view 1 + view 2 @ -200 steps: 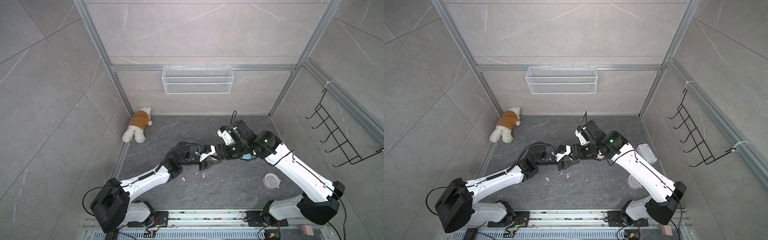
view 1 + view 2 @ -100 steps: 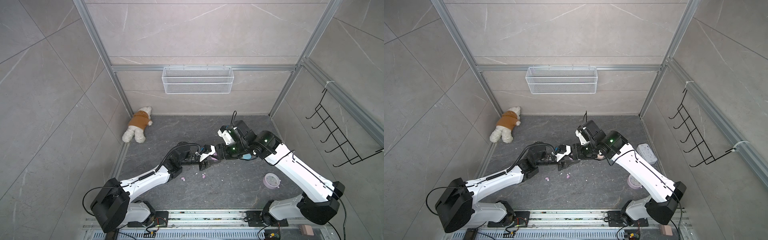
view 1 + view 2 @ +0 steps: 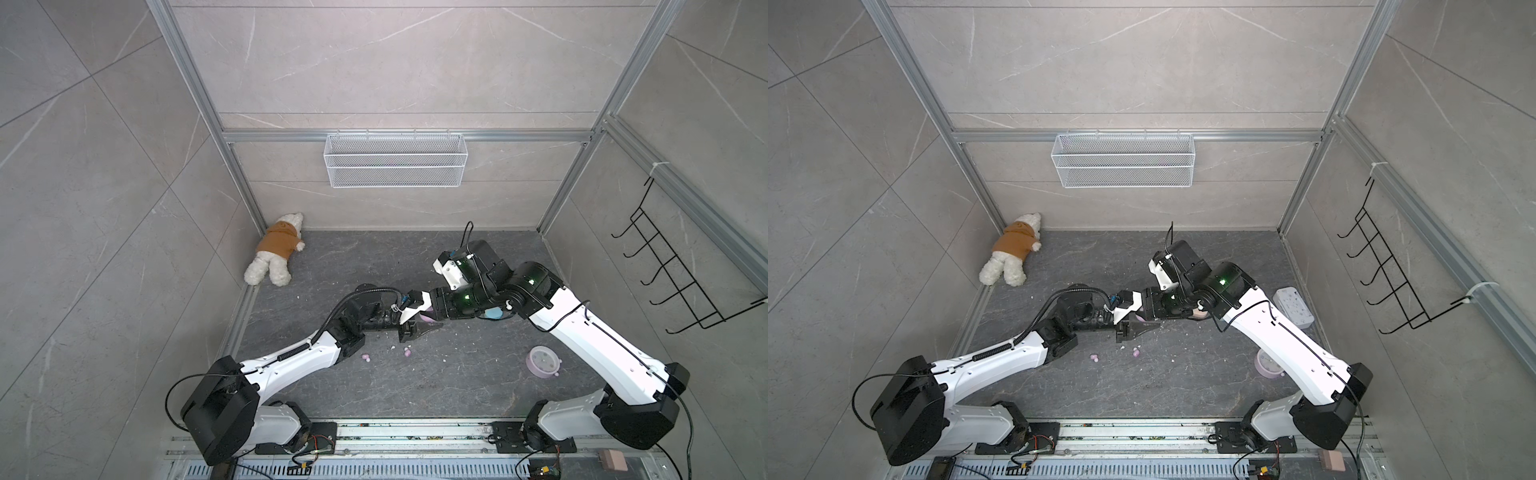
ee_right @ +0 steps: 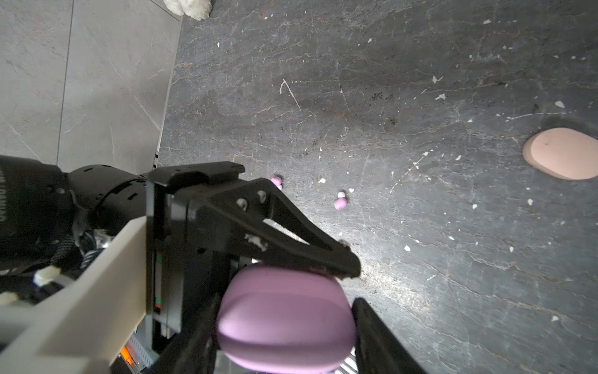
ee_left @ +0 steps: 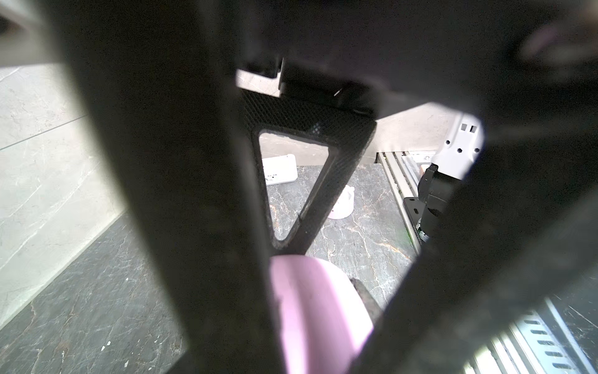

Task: Insert wireless bluetooth earbuds into charging case
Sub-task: Pass the charging case.

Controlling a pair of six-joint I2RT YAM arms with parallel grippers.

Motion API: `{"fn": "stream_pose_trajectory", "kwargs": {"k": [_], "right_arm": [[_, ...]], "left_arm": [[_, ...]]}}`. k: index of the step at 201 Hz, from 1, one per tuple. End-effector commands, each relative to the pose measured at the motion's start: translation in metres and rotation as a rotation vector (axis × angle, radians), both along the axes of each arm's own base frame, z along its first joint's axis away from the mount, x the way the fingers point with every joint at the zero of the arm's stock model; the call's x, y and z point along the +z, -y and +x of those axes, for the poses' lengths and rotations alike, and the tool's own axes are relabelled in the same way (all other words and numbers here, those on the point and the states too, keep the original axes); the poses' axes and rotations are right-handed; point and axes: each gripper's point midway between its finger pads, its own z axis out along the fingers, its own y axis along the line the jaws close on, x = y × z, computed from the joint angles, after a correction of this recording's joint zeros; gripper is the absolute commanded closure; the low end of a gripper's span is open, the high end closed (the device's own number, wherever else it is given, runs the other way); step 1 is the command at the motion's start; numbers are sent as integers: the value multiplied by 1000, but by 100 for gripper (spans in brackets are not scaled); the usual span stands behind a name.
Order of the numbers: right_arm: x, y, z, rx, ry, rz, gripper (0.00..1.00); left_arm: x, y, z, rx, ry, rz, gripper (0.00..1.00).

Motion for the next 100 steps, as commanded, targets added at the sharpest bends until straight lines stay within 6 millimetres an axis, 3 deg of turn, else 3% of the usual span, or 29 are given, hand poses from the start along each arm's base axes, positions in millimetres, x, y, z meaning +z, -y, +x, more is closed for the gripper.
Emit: {"fn": "stream_pose_trajectory", "kwargs": {"k": [1, 72, 100], "right_arm": [[2, -4, -1, 11, 7, 21, 42], [-1, -6, -1, 16, 0, 17, 42], [-2, -5, -1, 15, -3, 11, 37]], "left_arm": [[27, 2, -7, -35, 74, -59, 51], [30, 1, -7, -31, 80, -63, 64], [31, 0, -7, -27, 81, -69, 69]]}}
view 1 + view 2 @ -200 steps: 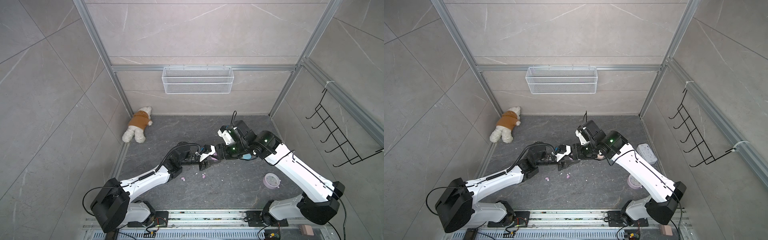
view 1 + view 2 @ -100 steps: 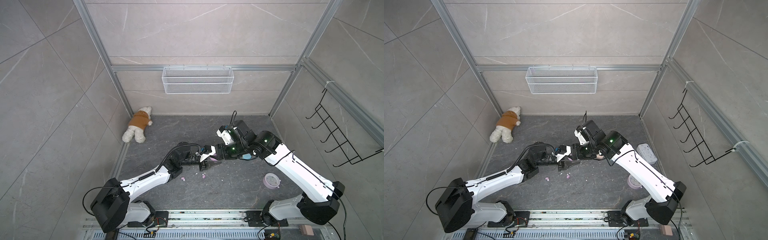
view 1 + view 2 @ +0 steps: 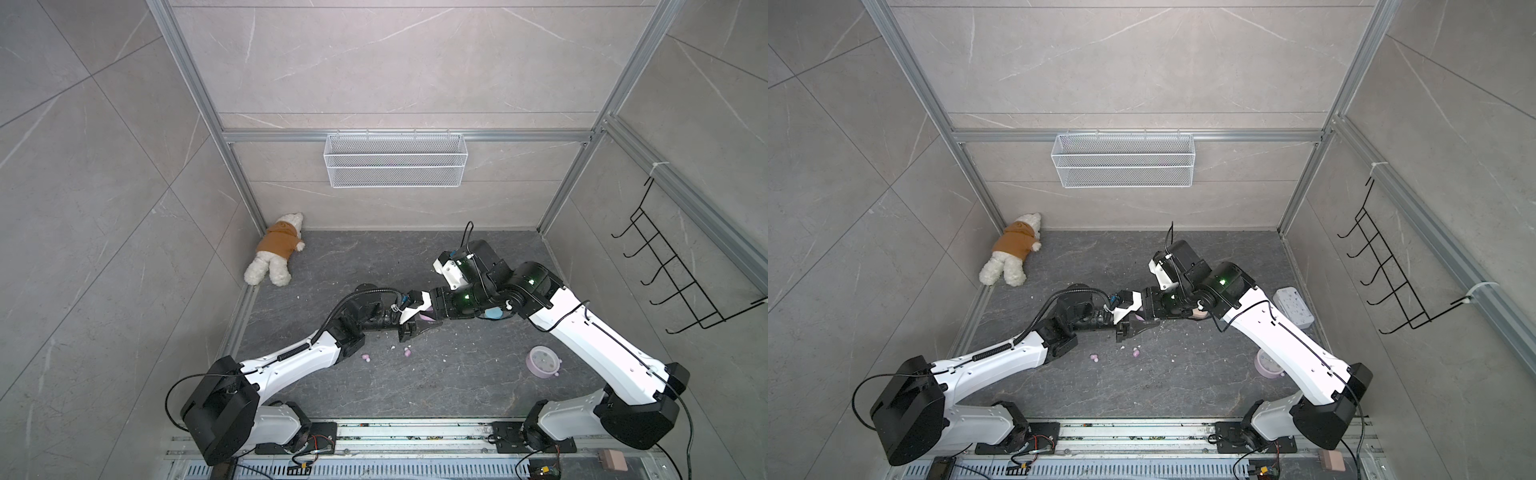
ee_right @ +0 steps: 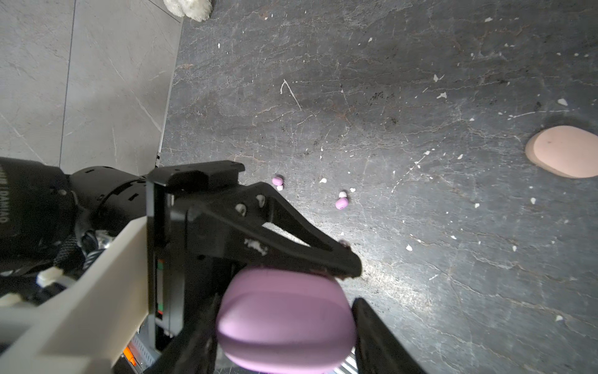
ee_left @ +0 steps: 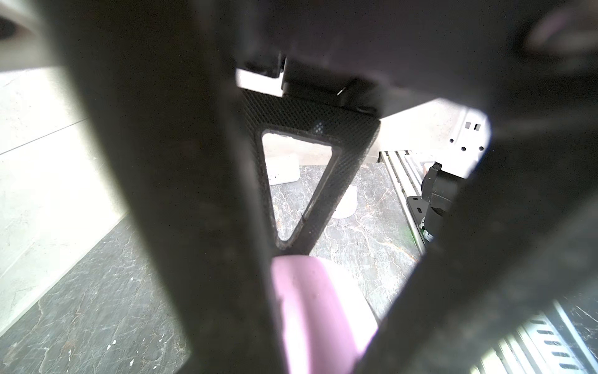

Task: Insert wireless bluetooth earbuds into charging case
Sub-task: Pass the charging case.

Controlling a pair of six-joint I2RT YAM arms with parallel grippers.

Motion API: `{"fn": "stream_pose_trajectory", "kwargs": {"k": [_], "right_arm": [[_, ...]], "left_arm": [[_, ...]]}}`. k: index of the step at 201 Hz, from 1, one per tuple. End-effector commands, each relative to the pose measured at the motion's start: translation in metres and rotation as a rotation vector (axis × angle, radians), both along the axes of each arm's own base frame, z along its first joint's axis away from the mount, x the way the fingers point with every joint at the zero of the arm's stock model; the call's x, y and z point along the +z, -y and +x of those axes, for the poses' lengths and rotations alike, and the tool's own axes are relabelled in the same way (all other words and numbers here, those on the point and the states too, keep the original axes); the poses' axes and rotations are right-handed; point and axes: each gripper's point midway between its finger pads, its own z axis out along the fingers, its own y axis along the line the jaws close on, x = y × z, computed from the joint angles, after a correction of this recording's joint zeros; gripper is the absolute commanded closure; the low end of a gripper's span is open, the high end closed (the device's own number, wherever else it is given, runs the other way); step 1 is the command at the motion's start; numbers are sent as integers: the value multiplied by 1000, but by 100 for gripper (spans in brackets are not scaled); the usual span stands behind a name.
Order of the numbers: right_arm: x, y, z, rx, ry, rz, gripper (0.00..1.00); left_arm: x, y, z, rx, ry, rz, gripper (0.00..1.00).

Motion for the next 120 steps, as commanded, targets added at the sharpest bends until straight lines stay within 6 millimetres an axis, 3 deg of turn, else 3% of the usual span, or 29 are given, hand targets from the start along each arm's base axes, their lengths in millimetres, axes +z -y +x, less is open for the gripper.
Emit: {"fn": "stream_pose_trajectory", "kwargs": {"k": [1, 120], "right_arm": [[-2, -4, -1, 18, 2, 6, 37], [10, 24, -5, -25, 60, -50, 10]], "left_arm": [[32, 0, -7, -32, 81, -70, 68], [27, -10, -10, 9, 52, -98, 72]]}}
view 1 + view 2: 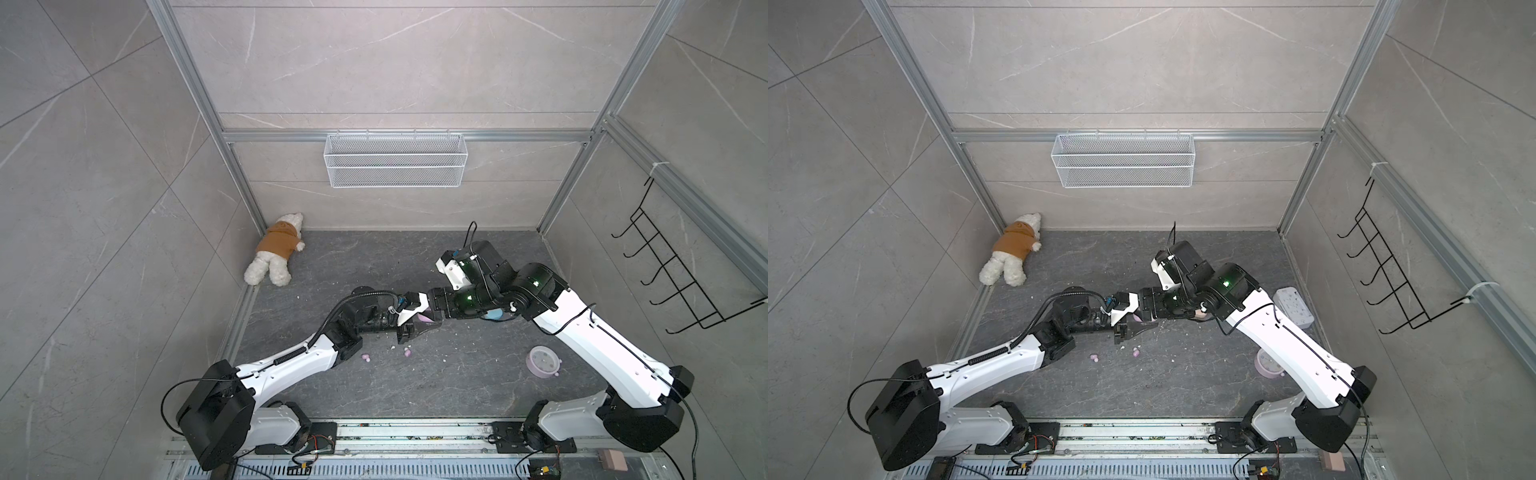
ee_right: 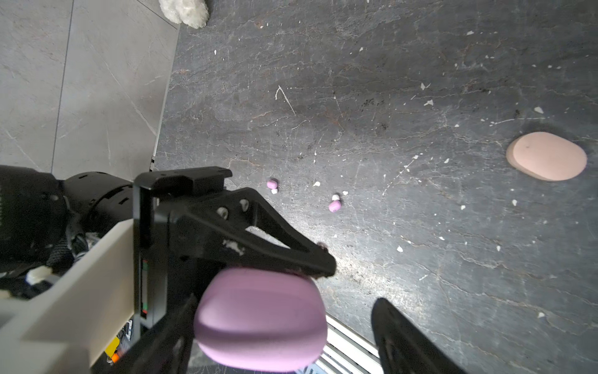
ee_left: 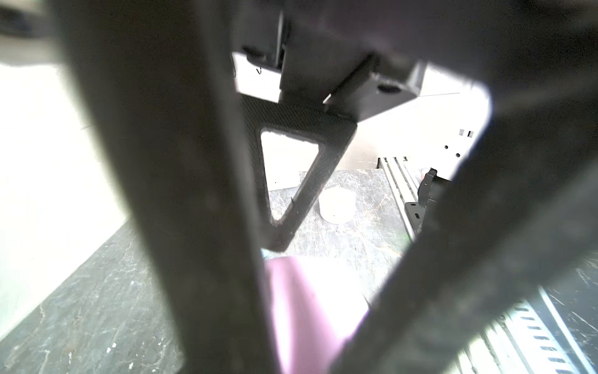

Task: Insert wireless bluetooth earbuds into charging case
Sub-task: Pass the charging case, then open the charging case.

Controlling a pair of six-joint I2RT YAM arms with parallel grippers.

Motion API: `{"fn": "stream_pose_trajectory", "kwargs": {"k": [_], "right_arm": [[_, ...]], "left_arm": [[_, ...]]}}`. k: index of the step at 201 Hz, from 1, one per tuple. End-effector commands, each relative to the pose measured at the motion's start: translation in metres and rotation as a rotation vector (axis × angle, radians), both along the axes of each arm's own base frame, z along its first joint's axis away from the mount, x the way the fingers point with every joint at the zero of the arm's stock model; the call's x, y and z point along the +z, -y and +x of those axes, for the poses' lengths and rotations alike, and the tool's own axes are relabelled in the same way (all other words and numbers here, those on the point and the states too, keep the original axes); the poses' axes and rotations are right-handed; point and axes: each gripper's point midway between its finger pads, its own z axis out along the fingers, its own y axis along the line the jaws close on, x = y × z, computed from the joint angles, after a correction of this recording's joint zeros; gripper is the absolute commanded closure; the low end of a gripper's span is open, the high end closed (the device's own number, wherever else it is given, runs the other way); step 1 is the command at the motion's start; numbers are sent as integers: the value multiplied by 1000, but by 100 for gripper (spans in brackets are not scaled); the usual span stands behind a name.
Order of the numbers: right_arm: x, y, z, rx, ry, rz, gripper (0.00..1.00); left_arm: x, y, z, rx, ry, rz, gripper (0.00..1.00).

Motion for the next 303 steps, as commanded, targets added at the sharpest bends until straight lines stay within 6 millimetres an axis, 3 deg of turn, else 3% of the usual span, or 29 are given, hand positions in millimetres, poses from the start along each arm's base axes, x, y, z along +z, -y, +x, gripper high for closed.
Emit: {"fn": "stream_pose_trajectory", "kwargs": {"k": [1, 58, 86, 141, 200, 263, 303], "right_arm": [[7, 15, -5, -11, 25, -29, 10], [14, 45, -10, -38, 69, -73, 3], [29, 48, -16, 95, 192, -73, 3], [25, 33, -24, 328, 366, -126, 5], [21, 6, -27, 504, 531, -168, 6], [16, -15, -21, 537, 547, -158, 7], [12, -13, -12, 494, 548, -197, 7]], "left_arm": [[24, -5, -5, 4, 48, -76, 72], [35, -18, -2, 40, 10, -121, 73], [37, -25, -5, 8, -66, -121, 73], [27, -27, -23, -123, -243, -37, 73], [27, -28, -30, -167, -269, -4, 74], [31, -27, -31, -180, -260, -6, 74], [31, -28, -32, -180, -248, 0, 74]]}}
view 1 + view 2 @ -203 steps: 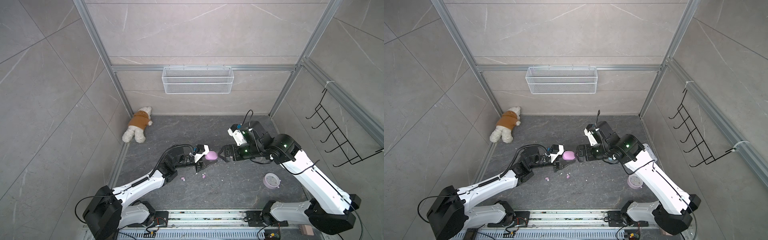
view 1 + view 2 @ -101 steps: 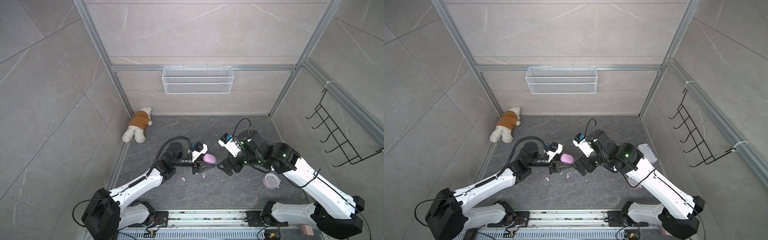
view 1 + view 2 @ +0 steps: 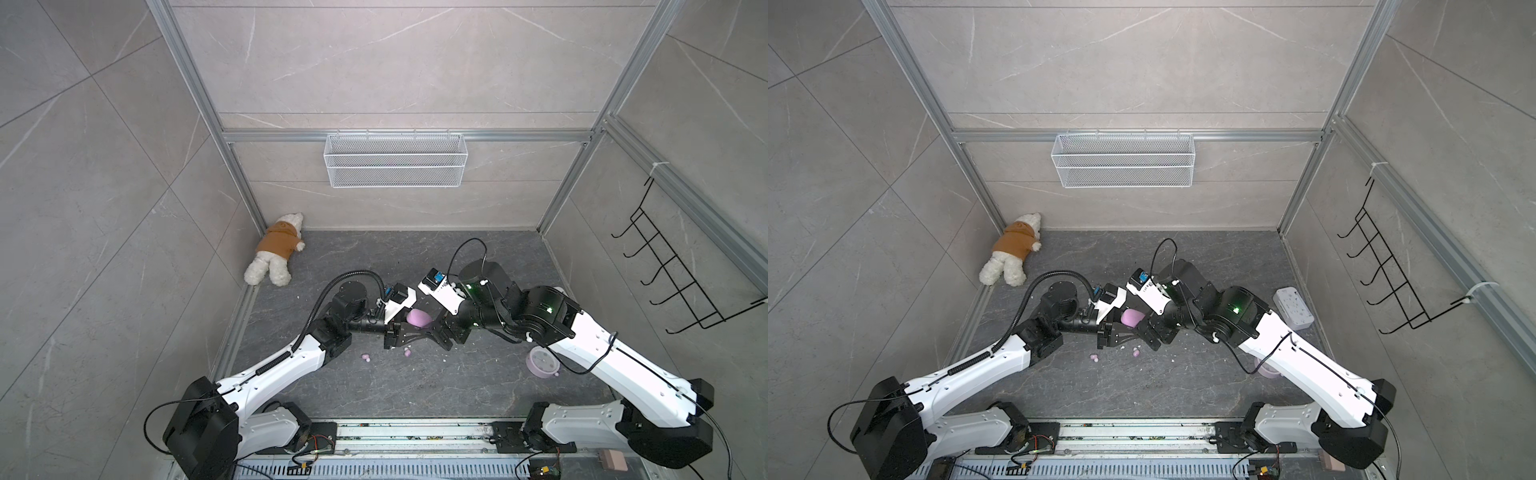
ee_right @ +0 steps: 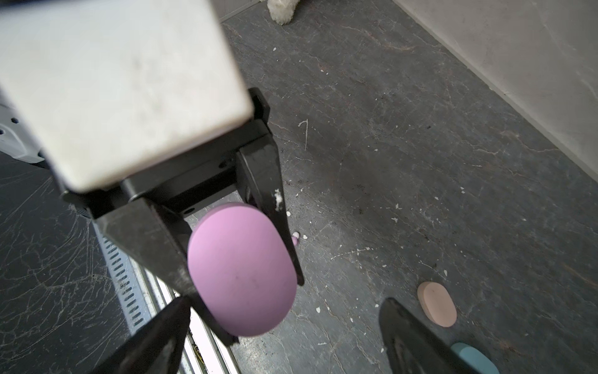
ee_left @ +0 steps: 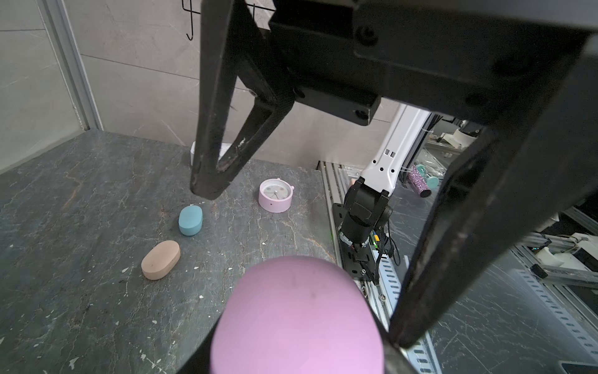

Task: Insert wireless bluetooth earbuds into charging case
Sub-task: Open the charging case.

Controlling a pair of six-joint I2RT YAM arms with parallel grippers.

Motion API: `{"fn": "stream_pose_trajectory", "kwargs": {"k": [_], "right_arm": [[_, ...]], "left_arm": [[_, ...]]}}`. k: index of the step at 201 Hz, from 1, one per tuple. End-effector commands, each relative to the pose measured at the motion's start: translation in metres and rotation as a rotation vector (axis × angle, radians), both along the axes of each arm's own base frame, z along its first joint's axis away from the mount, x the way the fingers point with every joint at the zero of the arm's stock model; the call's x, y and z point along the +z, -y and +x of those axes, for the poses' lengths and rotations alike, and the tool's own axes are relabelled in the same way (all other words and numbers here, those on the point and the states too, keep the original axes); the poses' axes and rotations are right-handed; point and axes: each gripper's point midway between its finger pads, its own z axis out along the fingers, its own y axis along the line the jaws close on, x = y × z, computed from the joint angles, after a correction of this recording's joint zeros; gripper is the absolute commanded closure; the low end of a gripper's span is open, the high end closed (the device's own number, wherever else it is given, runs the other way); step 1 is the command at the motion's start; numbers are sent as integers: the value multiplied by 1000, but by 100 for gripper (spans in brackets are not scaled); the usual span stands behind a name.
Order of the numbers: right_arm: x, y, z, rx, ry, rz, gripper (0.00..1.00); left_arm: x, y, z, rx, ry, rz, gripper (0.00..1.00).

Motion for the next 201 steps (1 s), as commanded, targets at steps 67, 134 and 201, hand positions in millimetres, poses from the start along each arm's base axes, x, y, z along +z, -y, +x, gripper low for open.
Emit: {"fn": "stream_pose_trajectory", "kwargs": {"k": [67, 134, 201], "right_arm": [[6, 10, 19, -102, 65, -39, 7], [16, 21, 28, -166, 112, -54, 7], [19, 26, 37, -207, 125, -72, 7]], "left_arm": [[23, -3, -10, -47, 70, -48, 75], [25, -5, -12, -52, 83, -46, 76], [33, -7, -15, -52, 99, -58, 76]]}}
